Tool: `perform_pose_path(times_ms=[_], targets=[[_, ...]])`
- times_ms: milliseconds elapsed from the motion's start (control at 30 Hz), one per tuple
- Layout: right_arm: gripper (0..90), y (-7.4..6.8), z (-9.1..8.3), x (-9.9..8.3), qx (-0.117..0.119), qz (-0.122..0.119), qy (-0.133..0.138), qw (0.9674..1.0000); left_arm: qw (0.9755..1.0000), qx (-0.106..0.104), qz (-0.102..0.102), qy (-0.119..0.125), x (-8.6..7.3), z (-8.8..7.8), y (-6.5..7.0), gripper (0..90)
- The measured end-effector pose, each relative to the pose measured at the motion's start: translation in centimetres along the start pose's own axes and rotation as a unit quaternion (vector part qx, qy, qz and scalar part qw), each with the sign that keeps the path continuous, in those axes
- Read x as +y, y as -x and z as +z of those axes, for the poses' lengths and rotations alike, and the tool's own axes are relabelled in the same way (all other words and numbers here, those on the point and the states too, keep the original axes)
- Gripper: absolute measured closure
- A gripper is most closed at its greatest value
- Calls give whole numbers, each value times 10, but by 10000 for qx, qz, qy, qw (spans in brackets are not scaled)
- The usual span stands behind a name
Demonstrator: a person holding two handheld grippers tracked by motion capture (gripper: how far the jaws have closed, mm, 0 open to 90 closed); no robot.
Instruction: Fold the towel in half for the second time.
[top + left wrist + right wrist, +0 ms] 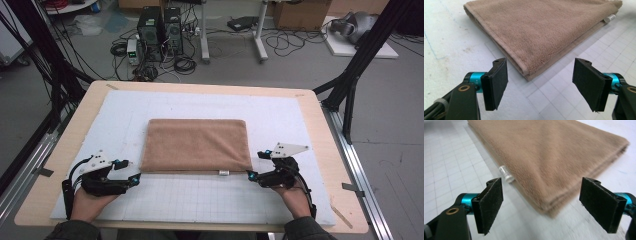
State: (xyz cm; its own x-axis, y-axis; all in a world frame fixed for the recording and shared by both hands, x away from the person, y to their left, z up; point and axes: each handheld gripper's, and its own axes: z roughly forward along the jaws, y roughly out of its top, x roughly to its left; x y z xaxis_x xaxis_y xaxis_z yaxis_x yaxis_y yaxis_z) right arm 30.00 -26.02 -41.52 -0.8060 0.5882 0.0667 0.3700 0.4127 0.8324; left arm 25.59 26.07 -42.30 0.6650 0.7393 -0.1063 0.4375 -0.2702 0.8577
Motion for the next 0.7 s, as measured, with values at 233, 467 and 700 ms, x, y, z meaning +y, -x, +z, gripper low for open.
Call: perform_pose_path(times_ms=[233,467,700], targets=[[174,0,-15,-12,-81,94,50,9999,10000,56,-21,33,-2,-7,3,256],[173,-4,-26,-21,-127,145,110,9998,9999,112,-34,58,-8,-14,6,251],[168,-9,-34,-27,-144,166,141,9997,9998,168,-27,112,-15,-24,8,245]])
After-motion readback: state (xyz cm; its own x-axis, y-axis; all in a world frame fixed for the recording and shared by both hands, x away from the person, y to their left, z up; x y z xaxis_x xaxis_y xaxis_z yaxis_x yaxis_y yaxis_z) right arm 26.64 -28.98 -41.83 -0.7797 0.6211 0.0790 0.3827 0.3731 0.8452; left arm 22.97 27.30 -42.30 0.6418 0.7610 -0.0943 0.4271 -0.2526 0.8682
